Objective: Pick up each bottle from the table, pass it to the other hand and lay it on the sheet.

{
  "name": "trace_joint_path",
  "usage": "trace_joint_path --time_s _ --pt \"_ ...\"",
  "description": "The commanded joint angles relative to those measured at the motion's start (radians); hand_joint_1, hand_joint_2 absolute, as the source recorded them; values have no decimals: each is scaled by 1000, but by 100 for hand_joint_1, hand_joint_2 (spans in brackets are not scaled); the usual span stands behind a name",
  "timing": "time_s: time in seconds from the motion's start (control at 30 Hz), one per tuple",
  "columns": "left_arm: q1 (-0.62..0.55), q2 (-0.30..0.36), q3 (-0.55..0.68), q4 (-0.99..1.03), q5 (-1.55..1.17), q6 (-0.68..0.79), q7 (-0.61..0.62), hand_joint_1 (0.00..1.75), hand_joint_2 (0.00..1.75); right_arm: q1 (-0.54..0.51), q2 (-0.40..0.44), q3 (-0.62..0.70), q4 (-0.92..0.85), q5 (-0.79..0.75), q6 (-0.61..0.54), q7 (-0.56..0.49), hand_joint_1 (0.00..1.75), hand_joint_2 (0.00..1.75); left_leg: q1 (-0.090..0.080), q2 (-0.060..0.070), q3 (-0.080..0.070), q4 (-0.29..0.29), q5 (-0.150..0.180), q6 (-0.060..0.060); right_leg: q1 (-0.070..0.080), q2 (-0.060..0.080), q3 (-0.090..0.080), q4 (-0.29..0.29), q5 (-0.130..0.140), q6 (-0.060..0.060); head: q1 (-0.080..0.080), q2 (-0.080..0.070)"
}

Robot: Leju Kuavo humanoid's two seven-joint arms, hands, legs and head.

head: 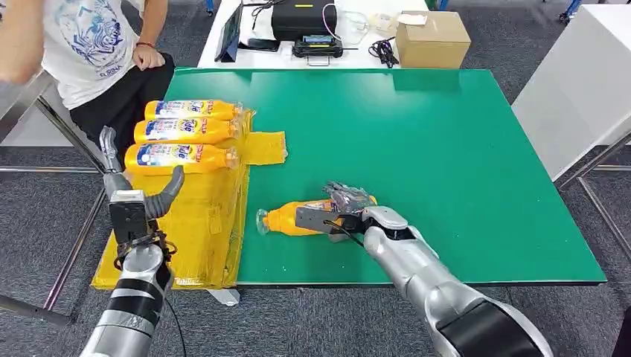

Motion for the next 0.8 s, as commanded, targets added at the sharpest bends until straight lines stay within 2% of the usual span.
trace_joint_path --time_s 0.03,0.1,0.13,0.17,0.2,0.37,0.47,0.5,0.6,0.8 --pt "-70 1 -30 122 13 -4 -18 0 175 -85 4 112 150 16 114 0 0 175 1 -1 3 0 -1 -1 1 -2 3 0 -1 -2 0 0" --pt "-74 -2 -38 131 17 -6 -18 0 175 -83 10 128 157 11 130 -1 0 175 1 -1 2 0 0 -1 1 -2 3 0 -1 -1 0 0" --pt "-77 -4 -40 135 18 -6 -18 0 175 -80 11 139 157 16 128 -1 10 175 1 -2 3 0 -1 -1 2 -2 5 -1 -1 -2 0 0" --pt "-78 -5 -41 138 19 -5 -18 0 175 -75 9 145 157 17 127 -4 138 175 1 -2 3 -1 0 -1 1 -2 4 -1 -1 -2 0 0" --pt "-78 -6 -42 141 20 -7 -18 0 175 -72 8 151 156 19 129 -7 175 175 1 -1 4 0 -1 -1 1 -2 5 -1 -1 -2 0 0" --pt "-81 -11 -37 168 39 -37 -18 0 175 -50 1 161 145 10 97 -17 175 175 1 -1 5 -1 -1 -1 1 -2 5 -1 -1 -2 0 0" --pt "-79 -20 -26 198 58 -102 -18 0 175 -4 -14 113 97 -51 -19 -41 175 175 2 -2 7 -1 -1 -2 2 -3 8 -2 -2 -2 0 0" --pt "-74 -28 -9 208 74 -142 -18 0 175 34 -21 67 47 -102 -90 -75 175 175 2 -3 7 -2 -1 -1 2 -3 8 -3 -1 -2 0 0" --pt "-48 -37 5 182 69 -193 -11 0 175 122 -35 10 -97 -165 -182 -102 175 175 1 -2 5 -1 -1 -1 1 -2 5 -2 -1 -1 0 0" --pt "6 -55 36 117 83 -278 44 0 175 294 -13 -142 -424 -208 -380 -124 175 175 1 0 4 -1 -2 -1 1 -1 5 -1 -2 -2 0 0"
